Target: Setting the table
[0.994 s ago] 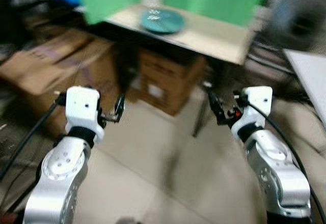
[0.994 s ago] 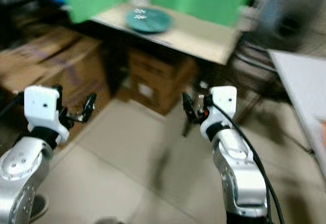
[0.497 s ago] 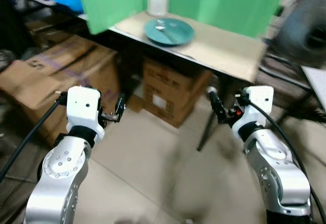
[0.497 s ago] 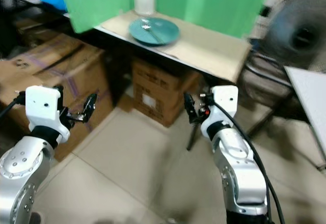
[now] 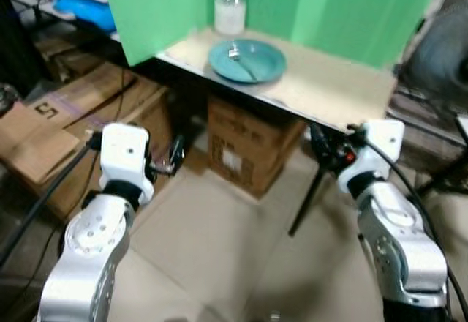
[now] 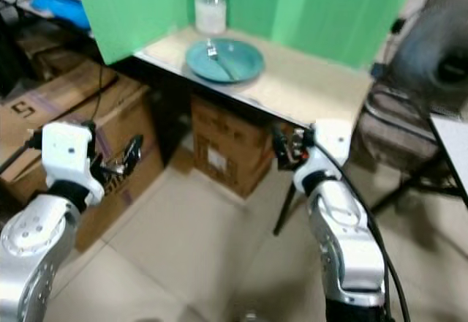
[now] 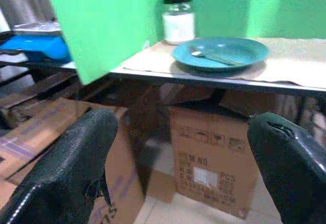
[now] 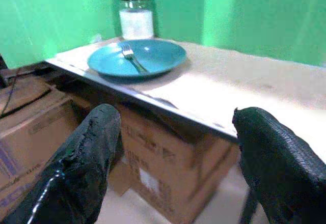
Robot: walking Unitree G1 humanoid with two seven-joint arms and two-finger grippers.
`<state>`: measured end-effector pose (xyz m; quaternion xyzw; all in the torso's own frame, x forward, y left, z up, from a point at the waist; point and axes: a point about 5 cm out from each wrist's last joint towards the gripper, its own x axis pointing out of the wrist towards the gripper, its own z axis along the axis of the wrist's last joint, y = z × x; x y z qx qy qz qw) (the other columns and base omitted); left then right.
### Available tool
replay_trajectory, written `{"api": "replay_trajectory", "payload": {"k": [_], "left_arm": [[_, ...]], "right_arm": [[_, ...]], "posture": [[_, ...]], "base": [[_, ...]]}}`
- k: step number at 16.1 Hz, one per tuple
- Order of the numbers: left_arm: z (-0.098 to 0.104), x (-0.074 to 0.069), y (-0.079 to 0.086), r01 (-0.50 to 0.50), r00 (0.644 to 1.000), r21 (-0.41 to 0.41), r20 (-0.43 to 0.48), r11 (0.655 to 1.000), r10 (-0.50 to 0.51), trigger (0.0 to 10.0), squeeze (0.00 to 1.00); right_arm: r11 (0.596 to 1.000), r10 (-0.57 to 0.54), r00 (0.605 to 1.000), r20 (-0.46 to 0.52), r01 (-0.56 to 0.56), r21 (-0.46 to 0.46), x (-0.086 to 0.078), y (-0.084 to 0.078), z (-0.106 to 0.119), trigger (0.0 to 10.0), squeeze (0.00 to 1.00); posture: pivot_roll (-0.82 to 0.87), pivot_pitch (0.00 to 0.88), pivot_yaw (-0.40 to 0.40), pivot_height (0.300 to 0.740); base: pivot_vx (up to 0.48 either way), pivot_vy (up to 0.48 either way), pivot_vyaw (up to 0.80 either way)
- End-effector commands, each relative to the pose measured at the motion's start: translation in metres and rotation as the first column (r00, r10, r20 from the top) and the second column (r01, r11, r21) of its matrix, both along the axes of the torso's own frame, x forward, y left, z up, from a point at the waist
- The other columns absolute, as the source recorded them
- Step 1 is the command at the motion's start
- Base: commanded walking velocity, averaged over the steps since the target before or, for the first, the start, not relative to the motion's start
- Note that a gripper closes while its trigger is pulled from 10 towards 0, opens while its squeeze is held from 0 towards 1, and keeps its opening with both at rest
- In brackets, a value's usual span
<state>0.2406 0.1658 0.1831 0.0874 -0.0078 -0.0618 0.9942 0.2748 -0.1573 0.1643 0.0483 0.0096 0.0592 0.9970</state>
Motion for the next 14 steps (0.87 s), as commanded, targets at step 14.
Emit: {"api": "replay_trajectory", "payload": {"k": [14], "left_arm": [[0.0021,0.0011,0.0026,-0.001,1.000,0.014,0.009,1.000,0.001,10.0,0.38]], "right_arm": [[0.996,0.070,0.998,-0.004,-0.070,-0.063,-0.0006,0.0110,-0.0026,10.0,0.00]], "posture": [[0.02,0.093,-0.034,0.740]], "base": [[0.421,0.000,-0.16]]}}
